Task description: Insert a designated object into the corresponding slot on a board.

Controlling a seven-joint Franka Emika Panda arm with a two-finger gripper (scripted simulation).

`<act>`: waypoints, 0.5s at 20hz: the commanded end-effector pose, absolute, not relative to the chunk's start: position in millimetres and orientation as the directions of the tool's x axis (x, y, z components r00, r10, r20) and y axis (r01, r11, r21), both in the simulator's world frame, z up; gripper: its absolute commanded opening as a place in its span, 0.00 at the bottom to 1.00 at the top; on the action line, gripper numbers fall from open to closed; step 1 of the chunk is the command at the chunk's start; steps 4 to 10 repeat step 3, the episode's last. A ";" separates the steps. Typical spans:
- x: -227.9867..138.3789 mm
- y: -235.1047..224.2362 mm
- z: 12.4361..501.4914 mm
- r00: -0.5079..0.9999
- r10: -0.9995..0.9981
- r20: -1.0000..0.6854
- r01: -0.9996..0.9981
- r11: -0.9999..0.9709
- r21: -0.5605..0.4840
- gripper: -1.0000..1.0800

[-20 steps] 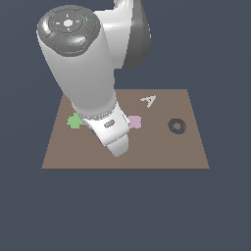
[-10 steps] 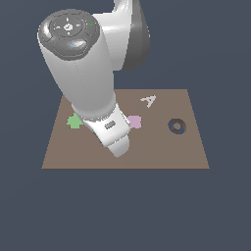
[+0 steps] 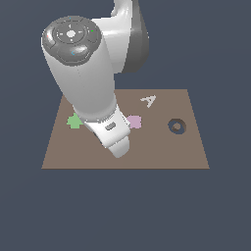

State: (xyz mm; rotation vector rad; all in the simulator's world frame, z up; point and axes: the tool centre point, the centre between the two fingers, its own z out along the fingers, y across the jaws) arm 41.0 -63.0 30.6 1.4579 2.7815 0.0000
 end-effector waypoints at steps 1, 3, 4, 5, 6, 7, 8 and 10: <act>41.0 -63.1 30.6 -0.569 0.822 -0.001 0.822 0.569 0.001 0.96; 41.0 -63.1 30.6 -0.569 0.822 -0.001 0.822 0.569 0.001 0.96; 41.0 -63.1 30.6 -0.569 0.822 -0.001 0.822 0.569 0.001 0.96; 41.0 -63.1 30.6 -0.569 0.822 -0.001 0.822 0.569 0.001 0.96; 41.0 -63.1 30.6 -0.569 0.822 -0.001 0.822 0.569 0.001 0.96; 41.0 -63.1 30.6 -0.569 0.822 -0.001 0.822 0.569 0.001 0.96; 41.0 -63.1 30.6 -0.569 0.822 -0.001 0.822 0.569 0.001 0.96; 41.0 -63.1 30.6 -0.569 0.822 -0.001 0.822 0.569 0.001 0.96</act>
